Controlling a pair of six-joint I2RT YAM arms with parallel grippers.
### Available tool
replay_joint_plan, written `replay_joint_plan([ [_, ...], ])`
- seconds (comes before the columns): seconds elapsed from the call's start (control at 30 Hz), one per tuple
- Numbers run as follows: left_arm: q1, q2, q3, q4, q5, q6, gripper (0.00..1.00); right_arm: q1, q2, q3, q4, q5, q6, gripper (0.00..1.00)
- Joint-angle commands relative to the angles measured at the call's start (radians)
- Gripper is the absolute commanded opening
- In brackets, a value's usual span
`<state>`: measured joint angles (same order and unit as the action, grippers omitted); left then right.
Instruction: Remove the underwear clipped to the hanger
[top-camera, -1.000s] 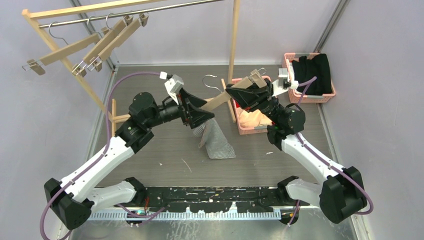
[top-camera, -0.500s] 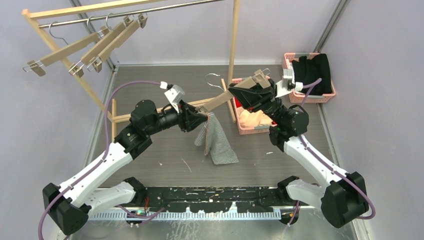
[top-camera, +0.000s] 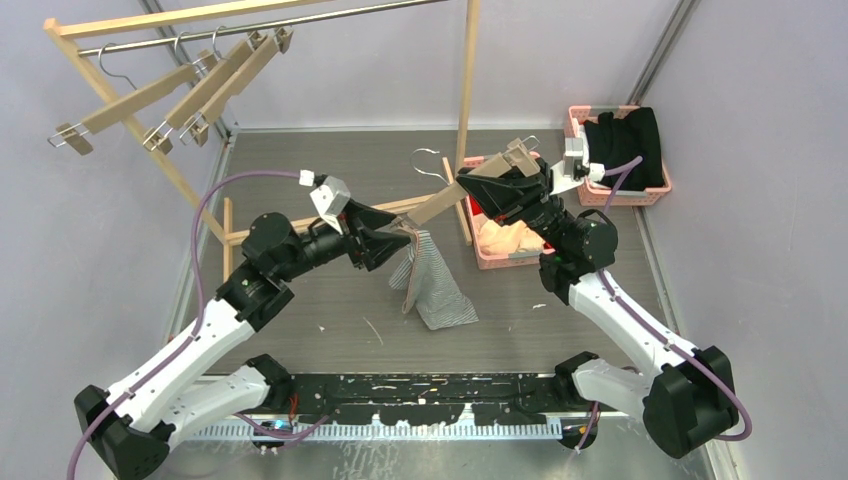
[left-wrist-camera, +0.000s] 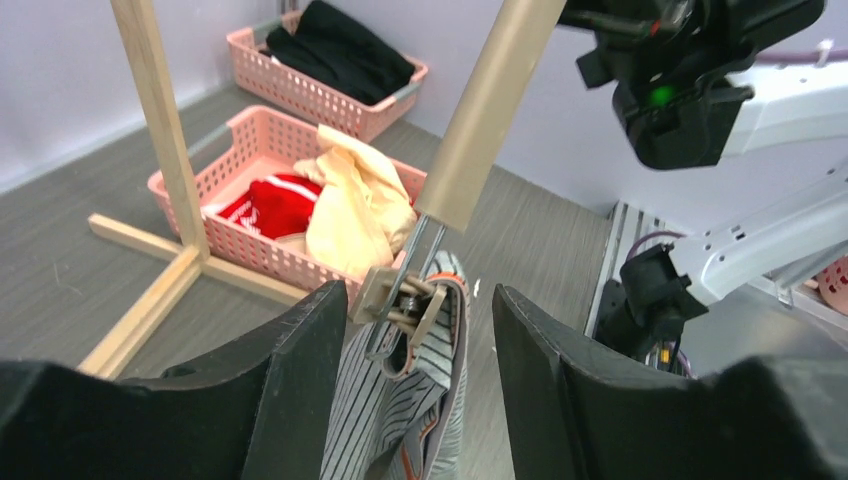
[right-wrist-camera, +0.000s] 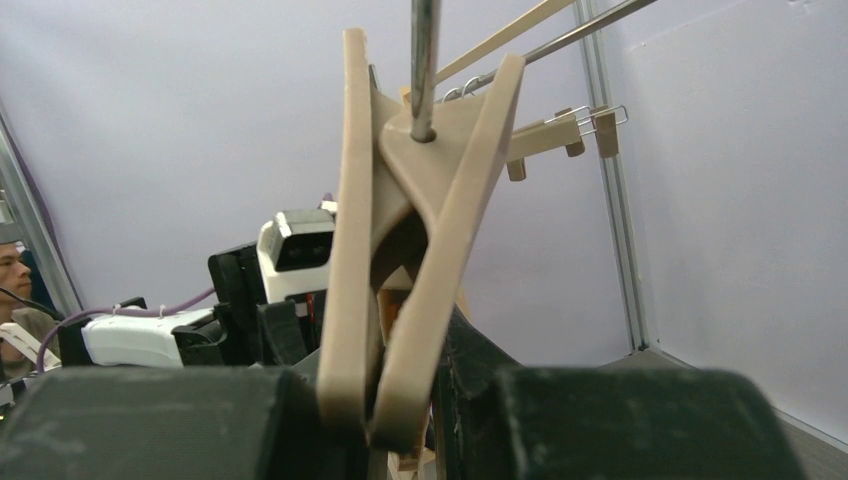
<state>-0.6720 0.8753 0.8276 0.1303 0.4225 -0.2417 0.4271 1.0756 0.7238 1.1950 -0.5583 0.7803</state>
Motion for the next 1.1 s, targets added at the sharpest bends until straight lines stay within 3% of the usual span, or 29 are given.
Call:
replay_joint_plan([
  [0.0, 0.004, -0.025, -0.003, 0.128, -0.023, 0.007, 0.59, 0.001, -0.014, 0.015, 0.044, 0.018, -0.006, 0.01],
  [0.47, 0.005, 0.049, -0.007, 0.185, 0.037, -0.011, 0.60, 0.011, -0.025, 0.031, 0.028, 0.011, -0.010, 0.01],
  [0.5, 0.005, 0.050, -0.007, 0.189, 0.041, -0.010, 0.57, 0.011, -0.025, 0.031, 0.028, 0.011, -0.011, 0.01],
  [0.57, 0.005, 0.056, -0.008, 0.202, 0.052, -0.008, 0.39, 0.015, -0.025, 0.031, 0.025, 0.011, -0.013, 0.01],
  [0.63, 0.005, 0.062, -0.010, 0.226, 0.031, -0.025, 0.06, 0.016, -0.024, 0.029, 0.021, 0.012, -0.013, 0.01],
  [0.67, 0.006, 0.064, -0.014, 0.244, 0.021, -0.034, 0.01, 0.016, -0.022, 0.029, 0.017, 0.014, -0.014, 0.01],
  [0.8, 0.006, 0.079, 0.004, 0.238, 0.046, -0.037, 0.00, 0.017, -0.029, 0.023, 0.006, 0.019, -0.022, 0.01],
  [0.83, 0.006, 0.082, 0.008, 0.236, 0.051, -0.038, 0.01, 0.017, -0.030, 0.023, 0.005, 0.018, -0.023, 0.01],
  [0.87, 0.006, 0.082, 0.012, 0.234, 0.050, -0.040, 0.11, 0.017, -0.032, 0.025, 0.003, 0.016, -0.022, 0.01],
  [0.93, 0.005, 0.080, 0.018, 0.226, 0.053, -0.043, 0.49, 0.017, -0.036, 0.027, 0.002, 0.009, -0.021, 0.01],
  [0.97, 0.005, 0.077, 0.020, 0.225, 0.048, -0.045, 0.61, 0.016, -0.040, 0.027, 0.000, 0.009, -0.021, 0.01],
  [1.0, 0.006, 0.075, 0.021, 0.225, 0.033, -0.047, 0.68, 0.017, -0.042, 0.028, 0.000, 0.007, -0.021, 0.01],
  [1.07, 0.006, 0.070, 0.025, 0.226, 0.003, -0.048, 0.73, 0.019, -0.047, 0.028, -0.001, 0.005, -0.021, 0.01],
])
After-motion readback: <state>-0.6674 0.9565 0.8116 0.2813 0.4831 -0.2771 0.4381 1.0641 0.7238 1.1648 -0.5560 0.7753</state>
